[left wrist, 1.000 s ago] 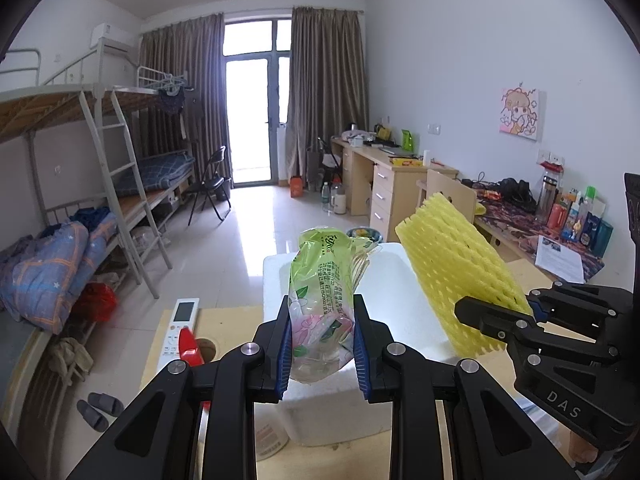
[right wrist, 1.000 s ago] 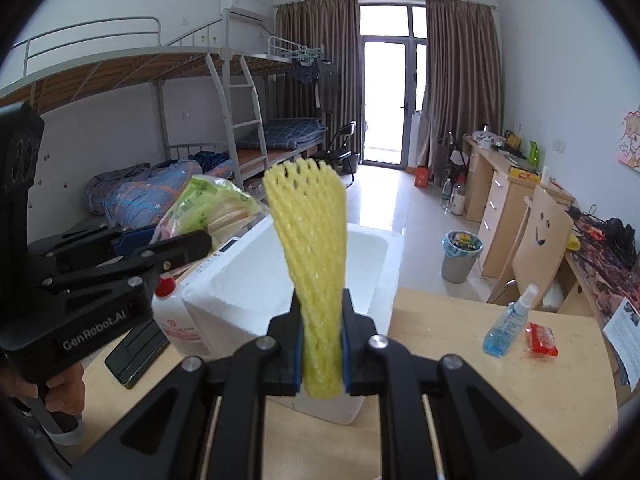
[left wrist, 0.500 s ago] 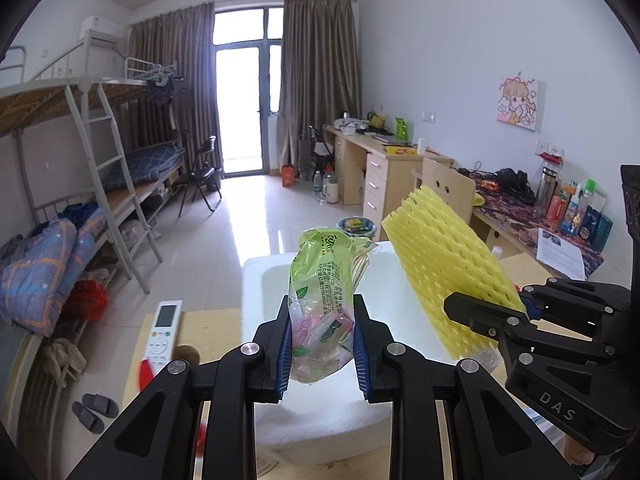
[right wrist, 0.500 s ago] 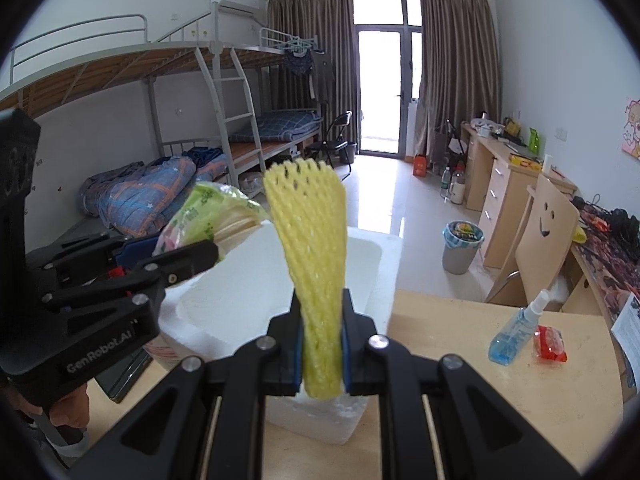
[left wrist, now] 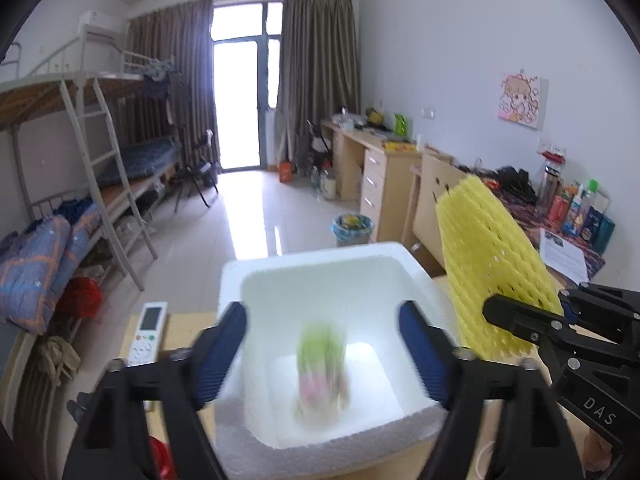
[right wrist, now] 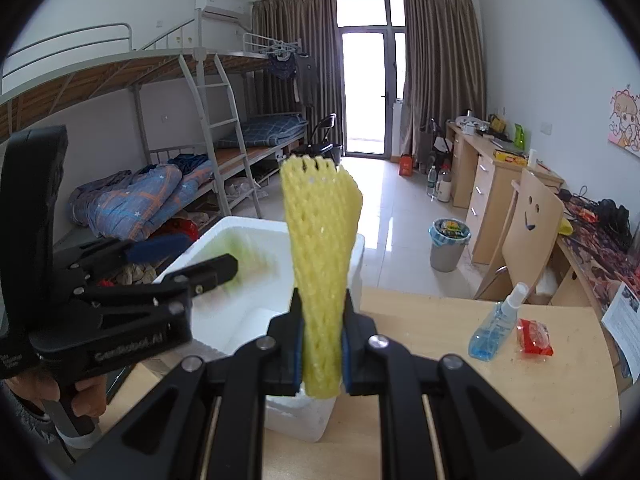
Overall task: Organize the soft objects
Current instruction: 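Open the left gripper dropping the packet into the box while the right drops the sleeve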
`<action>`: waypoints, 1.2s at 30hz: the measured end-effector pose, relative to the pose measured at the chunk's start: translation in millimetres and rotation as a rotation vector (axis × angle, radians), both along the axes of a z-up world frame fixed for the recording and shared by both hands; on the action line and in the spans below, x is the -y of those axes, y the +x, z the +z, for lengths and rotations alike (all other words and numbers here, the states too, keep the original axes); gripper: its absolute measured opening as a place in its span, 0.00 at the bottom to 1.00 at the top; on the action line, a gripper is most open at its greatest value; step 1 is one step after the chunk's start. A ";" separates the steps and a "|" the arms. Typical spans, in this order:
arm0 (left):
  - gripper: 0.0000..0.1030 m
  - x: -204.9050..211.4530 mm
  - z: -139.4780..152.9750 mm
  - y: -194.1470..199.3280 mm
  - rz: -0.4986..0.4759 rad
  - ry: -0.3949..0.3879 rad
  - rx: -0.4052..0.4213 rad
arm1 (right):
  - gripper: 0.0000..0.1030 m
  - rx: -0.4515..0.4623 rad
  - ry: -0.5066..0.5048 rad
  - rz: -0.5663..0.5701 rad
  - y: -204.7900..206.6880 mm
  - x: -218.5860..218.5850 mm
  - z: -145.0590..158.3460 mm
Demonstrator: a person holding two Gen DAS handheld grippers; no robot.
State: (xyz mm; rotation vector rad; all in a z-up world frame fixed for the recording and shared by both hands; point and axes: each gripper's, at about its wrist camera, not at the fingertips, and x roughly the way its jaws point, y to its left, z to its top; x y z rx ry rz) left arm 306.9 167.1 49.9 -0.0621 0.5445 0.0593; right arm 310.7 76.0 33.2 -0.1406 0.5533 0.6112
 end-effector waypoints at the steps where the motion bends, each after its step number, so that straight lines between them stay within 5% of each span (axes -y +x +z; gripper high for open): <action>1: 0.82 0.6 1.4 -1.5 0.004 0.007 0.012 | 0.17 0.001 0.002 0.000 0.8 2.6 -0.1; 9: 0.98 -5.2 12.7 -20.3 0.043 -0.007 0.057 | 0.17 0.004 0.005 0.004 0.2 2.1 1.3; 36: 0.99 -41.6 22.9 -96.9 0.169 0.037 0.126 | 0.17 -0.024 -0.009 0.108 5.4 -55.5 0.3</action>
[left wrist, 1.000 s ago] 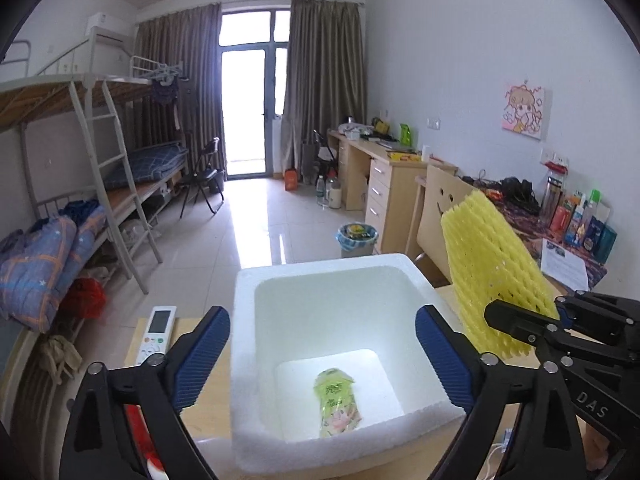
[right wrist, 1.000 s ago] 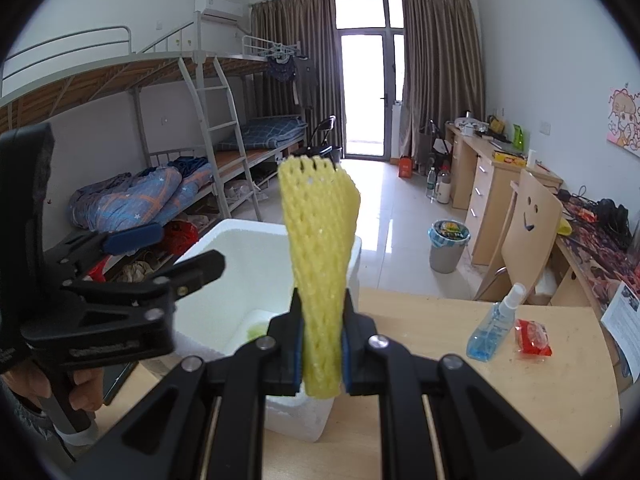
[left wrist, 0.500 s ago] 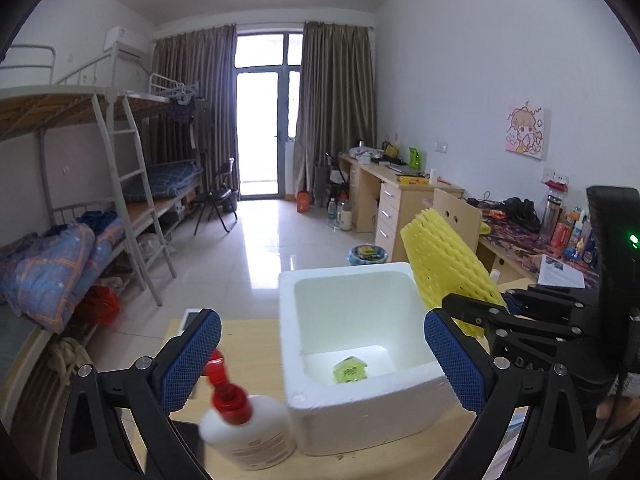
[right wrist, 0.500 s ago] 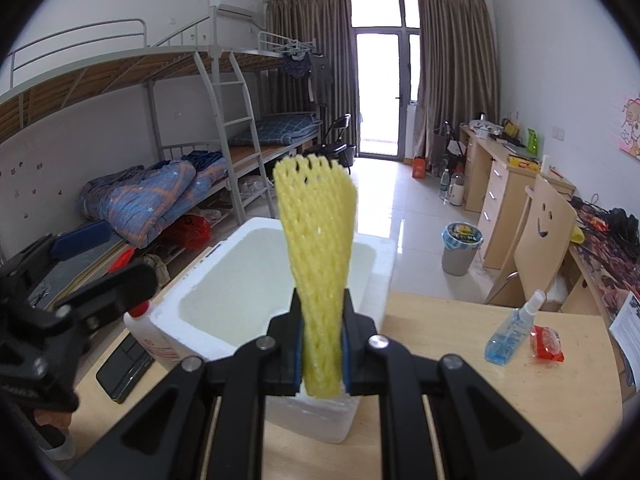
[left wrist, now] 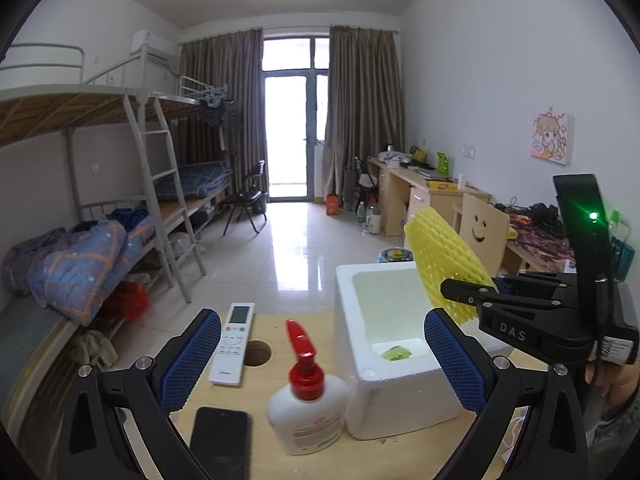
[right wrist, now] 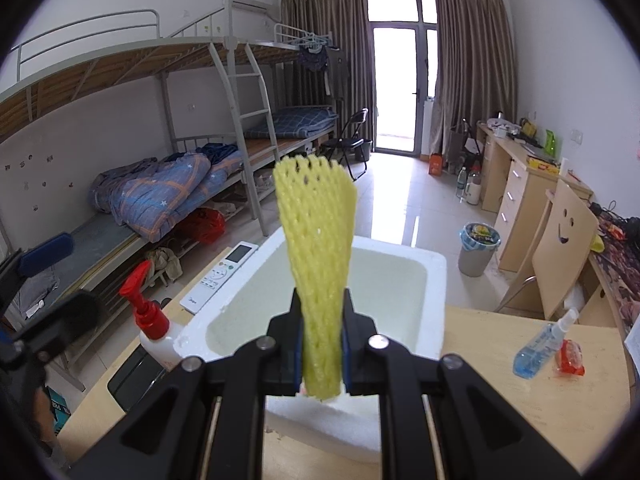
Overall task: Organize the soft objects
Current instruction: 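Open the left gripper dropping the packet into the box while the right drops the sleeve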
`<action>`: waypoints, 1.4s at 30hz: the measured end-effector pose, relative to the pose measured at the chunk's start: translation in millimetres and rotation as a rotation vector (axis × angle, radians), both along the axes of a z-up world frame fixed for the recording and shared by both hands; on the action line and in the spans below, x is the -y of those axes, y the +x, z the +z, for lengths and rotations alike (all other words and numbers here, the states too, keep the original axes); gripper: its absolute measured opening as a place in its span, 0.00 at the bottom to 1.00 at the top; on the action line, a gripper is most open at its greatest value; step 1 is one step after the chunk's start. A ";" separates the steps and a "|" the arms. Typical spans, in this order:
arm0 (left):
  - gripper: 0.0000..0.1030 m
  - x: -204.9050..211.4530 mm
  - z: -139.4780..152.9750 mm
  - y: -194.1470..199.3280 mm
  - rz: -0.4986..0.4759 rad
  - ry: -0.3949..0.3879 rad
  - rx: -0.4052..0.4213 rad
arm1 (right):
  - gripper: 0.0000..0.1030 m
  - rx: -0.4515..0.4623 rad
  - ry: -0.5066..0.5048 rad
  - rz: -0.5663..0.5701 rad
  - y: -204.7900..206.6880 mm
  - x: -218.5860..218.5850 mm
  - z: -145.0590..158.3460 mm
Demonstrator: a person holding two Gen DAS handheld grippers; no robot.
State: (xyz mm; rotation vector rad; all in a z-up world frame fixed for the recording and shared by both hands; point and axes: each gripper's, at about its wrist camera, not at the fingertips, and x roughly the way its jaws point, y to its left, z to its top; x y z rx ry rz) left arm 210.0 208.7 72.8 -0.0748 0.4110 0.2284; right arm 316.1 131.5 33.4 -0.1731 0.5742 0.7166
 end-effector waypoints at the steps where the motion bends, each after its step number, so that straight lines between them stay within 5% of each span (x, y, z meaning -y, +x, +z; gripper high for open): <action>1: 0.99 -1.6 -0.2 -1.9 0.007 0.000 0.001 | 0.17 0.001 0.001 0.003 -0.2 -0.7 -0.7; 6: 0.99 -6.6 -2.9 -9.3 0.027 -0.002 -0.001 | 0.21 -0.018 -0.010 -0.010 7.7 -6.4 -7.1; 9: 0.99 -7.7 -5.3 -11.9 0.032 0.003 -0.007 | 0.43 -0.029 -0.021 -0.026 13.4 -8.1 -10.9; 12: 0.99 -8.2 -6.5 -14.6 0.036 0.006 -0.007 | 0.49 -0.035 -0.018 -0.032 13.1 -9.3 -10.9; 17: 0.99 -12.8 -7.1 -19.7 0.031 -0.012 -0.004 | 0.74 -0.024 -0.021 -0.006 6.1 -7.2 -8.7; 30: 0.99 -13.2 -4.6 -35.3 0.037 -0.026 0.007 | 0.91 0.021 -0.002 -0.026 -21.2 7.0 13.2; 42: 0.99 13.8 6.1 -63.6 0.016 -0.014 0.020 | 0.91 0.059 0.011 -0.011 -67.9 28.9 32.5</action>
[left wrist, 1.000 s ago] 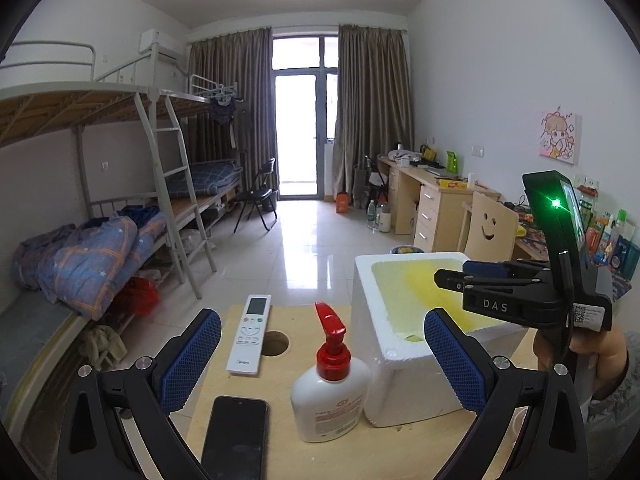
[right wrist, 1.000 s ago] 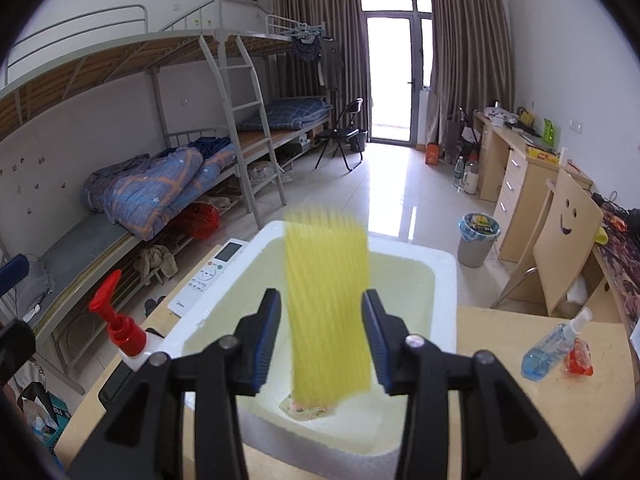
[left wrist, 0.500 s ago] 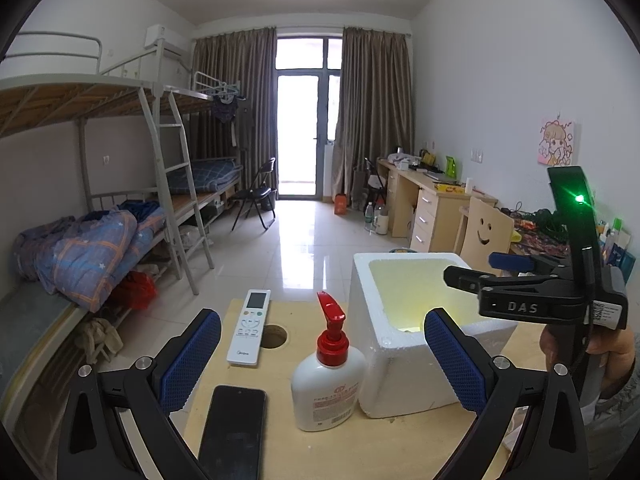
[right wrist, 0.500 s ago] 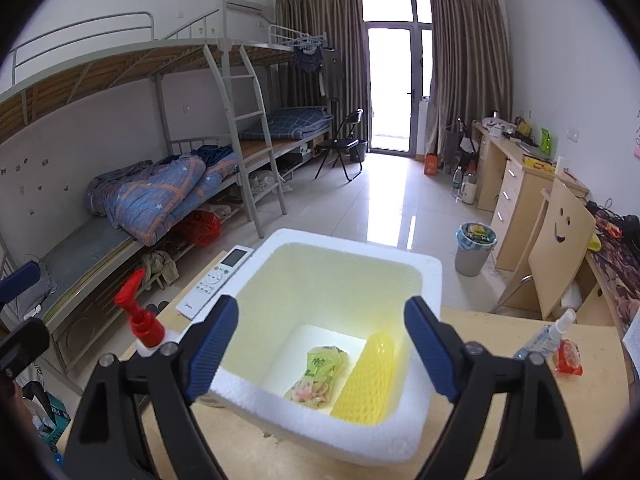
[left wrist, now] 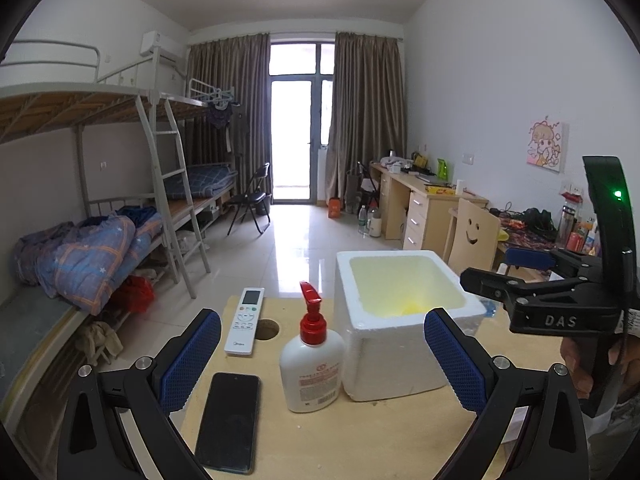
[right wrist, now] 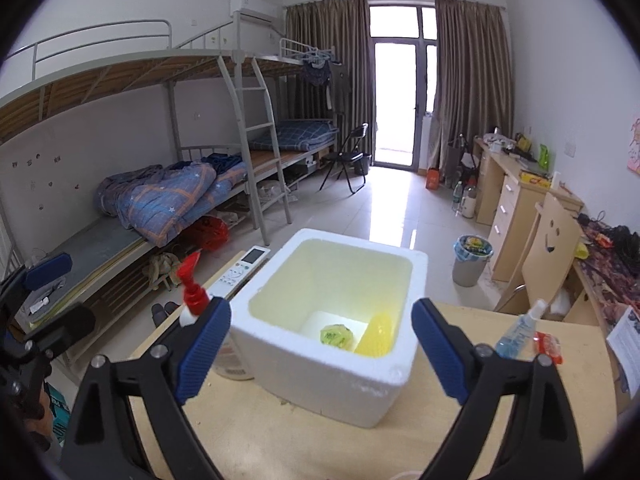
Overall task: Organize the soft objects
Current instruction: 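Open the left gripper dropping the packet into the box while the right drops the sleeve, then move both grippers back from the box toward the white face mask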
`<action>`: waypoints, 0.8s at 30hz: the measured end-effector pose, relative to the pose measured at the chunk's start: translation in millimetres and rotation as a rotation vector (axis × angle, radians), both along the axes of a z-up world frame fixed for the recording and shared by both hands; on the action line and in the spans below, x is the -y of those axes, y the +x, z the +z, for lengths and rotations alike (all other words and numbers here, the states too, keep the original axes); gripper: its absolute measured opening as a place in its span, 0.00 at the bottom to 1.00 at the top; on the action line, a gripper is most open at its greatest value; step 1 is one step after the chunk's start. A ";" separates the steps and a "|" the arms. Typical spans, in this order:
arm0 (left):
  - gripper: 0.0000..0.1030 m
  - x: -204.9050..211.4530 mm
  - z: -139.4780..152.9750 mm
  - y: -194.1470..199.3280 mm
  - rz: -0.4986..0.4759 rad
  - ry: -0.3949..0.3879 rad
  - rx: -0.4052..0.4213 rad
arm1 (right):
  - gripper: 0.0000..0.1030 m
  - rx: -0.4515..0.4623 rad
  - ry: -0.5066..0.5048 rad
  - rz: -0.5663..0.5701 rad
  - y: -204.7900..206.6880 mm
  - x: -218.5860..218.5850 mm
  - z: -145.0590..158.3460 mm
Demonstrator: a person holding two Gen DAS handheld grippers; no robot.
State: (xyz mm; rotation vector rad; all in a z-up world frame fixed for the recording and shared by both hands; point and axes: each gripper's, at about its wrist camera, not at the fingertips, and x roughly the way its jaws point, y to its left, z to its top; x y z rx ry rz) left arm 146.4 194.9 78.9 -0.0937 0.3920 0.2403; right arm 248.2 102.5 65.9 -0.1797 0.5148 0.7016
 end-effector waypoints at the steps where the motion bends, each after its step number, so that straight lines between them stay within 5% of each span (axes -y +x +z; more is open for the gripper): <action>1: 0.99 3.8 1.7 -3.5 -0.003 0.005 0.004 | 0.91 0.002 0.002 0.000 -5.0 2.8 1.1; 24: 0.99 58.6 9.8 -80.5 -0.043 0.027 0.072 | 0.99 0.058 0.102 -0.043 -77.3 75.2 8.3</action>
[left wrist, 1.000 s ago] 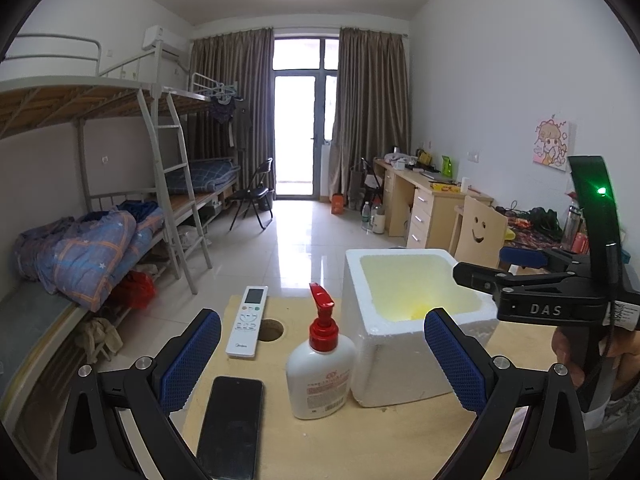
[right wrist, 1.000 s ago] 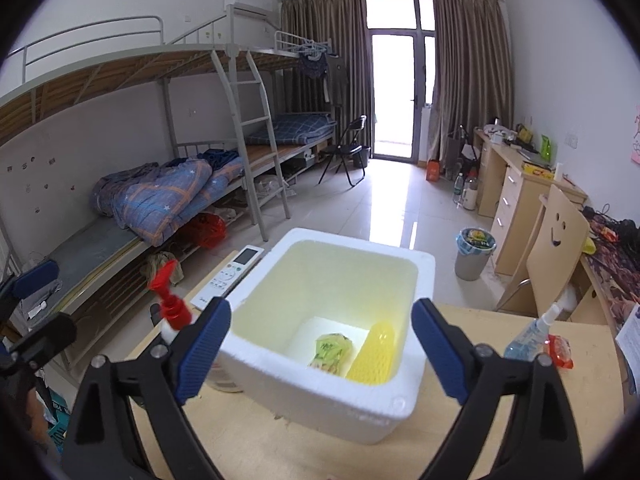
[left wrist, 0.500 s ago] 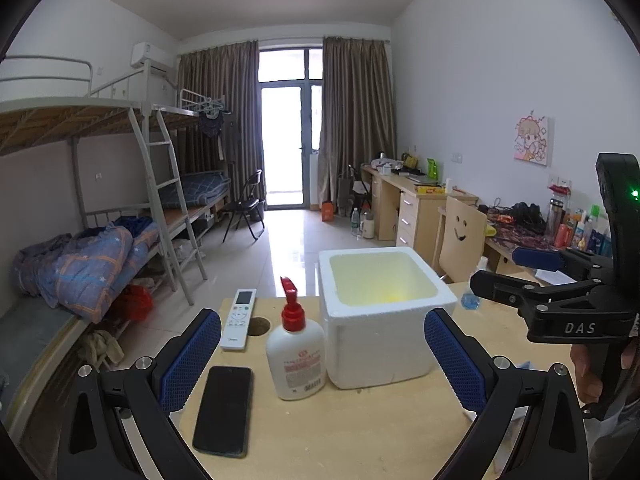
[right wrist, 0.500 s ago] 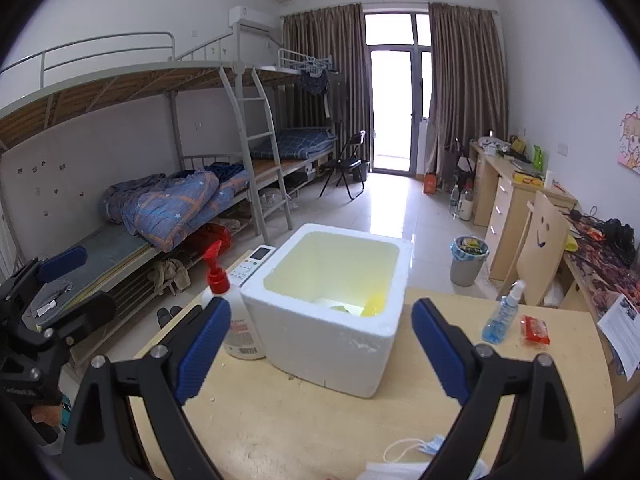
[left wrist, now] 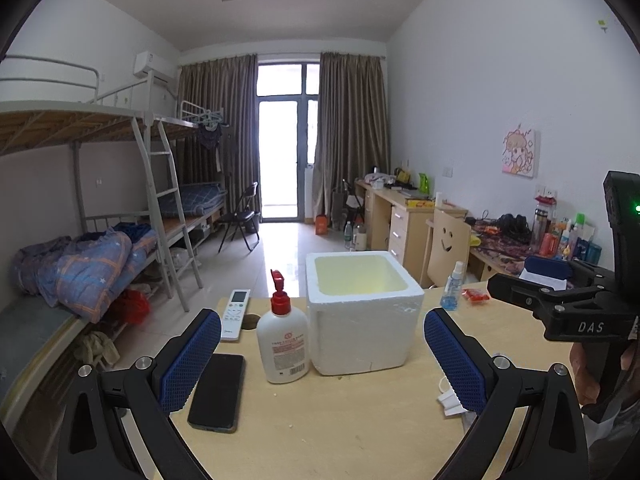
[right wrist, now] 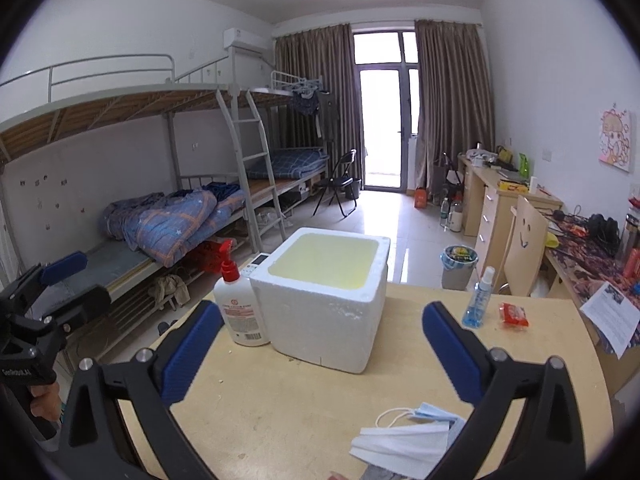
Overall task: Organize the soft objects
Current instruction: 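Move both grippers back from the box toward the white face mask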
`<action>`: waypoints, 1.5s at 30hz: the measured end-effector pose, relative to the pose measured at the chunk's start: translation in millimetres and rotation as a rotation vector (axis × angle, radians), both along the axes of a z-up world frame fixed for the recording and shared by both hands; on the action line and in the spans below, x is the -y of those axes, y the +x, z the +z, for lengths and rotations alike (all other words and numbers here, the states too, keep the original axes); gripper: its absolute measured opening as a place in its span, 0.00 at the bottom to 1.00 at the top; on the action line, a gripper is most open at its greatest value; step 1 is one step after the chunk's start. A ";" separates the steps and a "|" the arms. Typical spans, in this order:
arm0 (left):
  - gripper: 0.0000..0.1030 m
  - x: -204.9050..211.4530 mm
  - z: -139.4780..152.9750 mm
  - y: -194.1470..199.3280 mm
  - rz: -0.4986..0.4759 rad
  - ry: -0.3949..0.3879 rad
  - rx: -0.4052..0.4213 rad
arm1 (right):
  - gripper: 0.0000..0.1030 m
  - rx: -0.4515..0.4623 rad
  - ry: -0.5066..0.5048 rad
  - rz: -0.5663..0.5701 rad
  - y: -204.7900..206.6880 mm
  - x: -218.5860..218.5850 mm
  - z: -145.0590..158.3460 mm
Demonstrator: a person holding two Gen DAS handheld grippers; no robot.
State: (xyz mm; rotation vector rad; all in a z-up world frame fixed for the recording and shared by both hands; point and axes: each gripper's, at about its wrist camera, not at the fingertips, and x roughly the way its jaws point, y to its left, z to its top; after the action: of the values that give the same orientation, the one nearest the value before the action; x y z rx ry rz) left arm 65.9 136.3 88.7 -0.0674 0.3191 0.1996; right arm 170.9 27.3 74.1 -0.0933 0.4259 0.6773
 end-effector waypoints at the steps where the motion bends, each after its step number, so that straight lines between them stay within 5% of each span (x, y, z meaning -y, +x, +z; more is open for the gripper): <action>1: 0.99 1.7 -1.4 -2.8 0.001 0.002 0.007 | 0.99 -0.001 0.002 -0.001 -1.1 2.7 0.1; 13: 0.99 19.2 -16.9 -24.3 0.016 0.043 0.064 | 0.99 0.036 0.011 -0.028 -25.3 31.9 -20.4; 27: 0.99 26.7 -54.5 -37.8 0.024 0.001 0.143 | 0.99 0.093 0.024 -0.051 -57.2 50.5 -55.9; 45: 0.99 33.7 -113.9 -23.8 0.024 -0.047 0.096 | 0.99 0.044 0.004 -0.107 -61.5 65.1 -106.7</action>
State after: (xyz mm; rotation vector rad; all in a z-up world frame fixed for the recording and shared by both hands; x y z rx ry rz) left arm 42.1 102.6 -25.2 -0.1269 0.2276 0.2123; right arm 109.4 -37.8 -32.6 -0.0808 0.3840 0.5699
